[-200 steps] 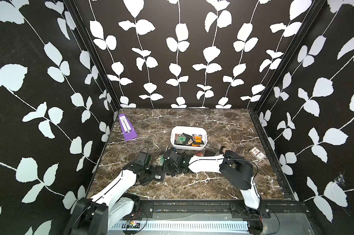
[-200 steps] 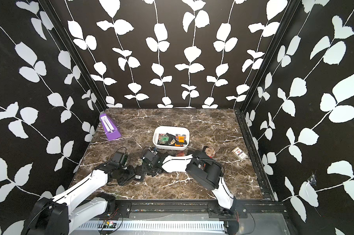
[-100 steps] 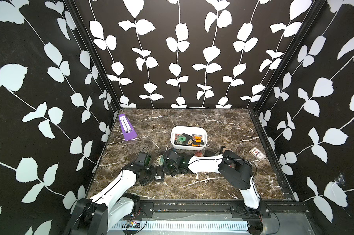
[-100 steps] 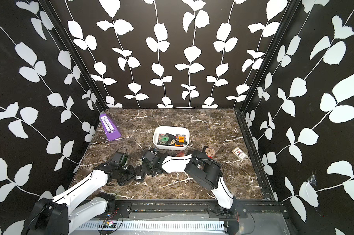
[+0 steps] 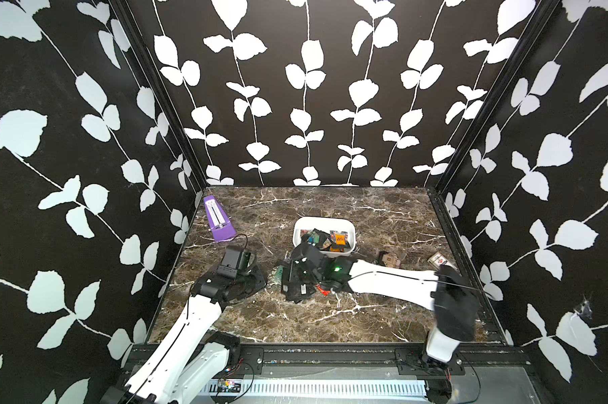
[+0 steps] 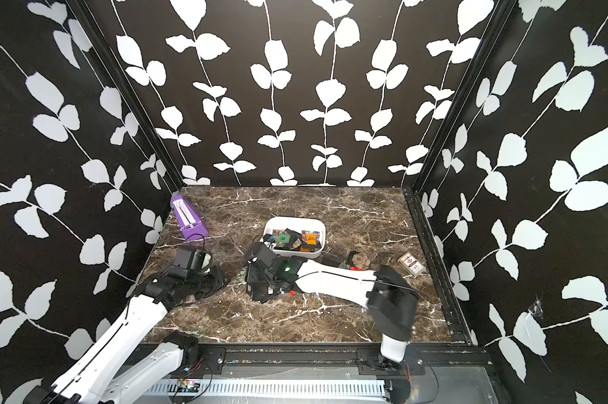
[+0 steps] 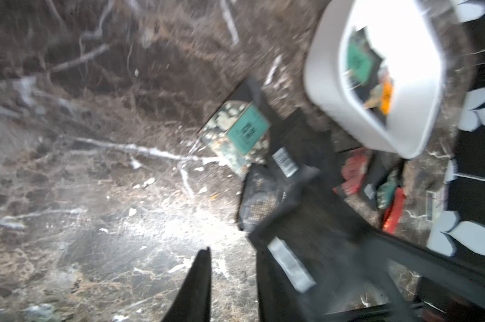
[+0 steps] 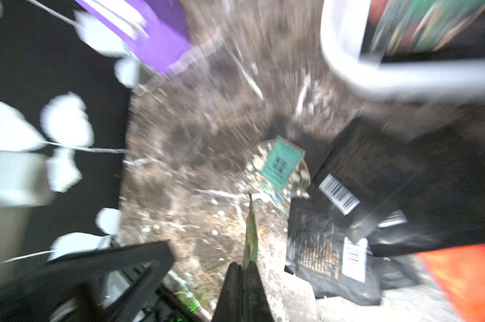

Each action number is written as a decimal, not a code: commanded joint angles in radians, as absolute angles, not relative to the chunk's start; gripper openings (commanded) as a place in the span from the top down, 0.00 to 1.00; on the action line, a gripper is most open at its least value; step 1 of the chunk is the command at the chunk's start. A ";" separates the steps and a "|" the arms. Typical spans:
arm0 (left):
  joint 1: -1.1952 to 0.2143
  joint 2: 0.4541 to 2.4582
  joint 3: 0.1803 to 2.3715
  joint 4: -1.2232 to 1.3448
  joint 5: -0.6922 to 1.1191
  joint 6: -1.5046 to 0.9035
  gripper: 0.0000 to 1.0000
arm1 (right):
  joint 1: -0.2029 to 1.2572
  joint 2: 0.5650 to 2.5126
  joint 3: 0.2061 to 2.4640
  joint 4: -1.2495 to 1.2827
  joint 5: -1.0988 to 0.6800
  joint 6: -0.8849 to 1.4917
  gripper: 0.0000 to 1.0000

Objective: Put the tea bags into the storage box
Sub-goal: Pick up the tea bag from the center of the board, then place the tea bag in the storage box.

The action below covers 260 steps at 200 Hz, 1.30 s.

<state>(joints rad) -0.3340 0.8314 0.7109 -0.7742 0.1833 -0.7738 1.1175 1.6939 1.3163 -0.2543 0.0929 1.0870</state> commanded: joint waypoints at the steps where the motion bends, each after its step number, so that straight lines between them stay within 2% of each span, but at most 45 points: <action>1: -0.330 0.803 0.735 -0.785 0.202 -0.752 0.68 | 1.061 1.611 1.285 -0.398 0.215 1.035 1.00; 38: -0.330 0.800 0.694 -0.680 0.282 -0.779 0.60 | 0.895 1.512 1.255 -0.451 0.229 0.990 1.00; 77: -0.330 0.810 0.648 -0.632 0.318 -0.801 0.62 | 0.751 1.592 1.287 -0.409 0.179 0.972 1.00; 97: -0.330 0.819 0.618 -0.595 0.347 -0.806 0.68 | 0.712 1.676 1.336 -0.367 0.147 0.978 1.00; 157: -0.330 0.851 0.598 -0.559 0.382 -0.772 0.73 | 0.699 1.846 1.478 -0.283 0.099 1.008 1.00; 240: -0.330 0.865 0.598 -0.548 0.399 -0.767 0.75 | 0.685 1.878 1.483 -0.263 0.139 1.009 1.00; 260: -0.330 0.869 0.599 -0.547 0.399 -0.771 0.79 | 0.674 1.861 1.474 -0.309 0.156 1.007 0.80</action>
<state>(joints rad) -0.3340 0.8650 0.6060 -0.5644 0.3859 -0.7845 0.6903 1.8606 1.4494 -0.2798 0.1207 1.0107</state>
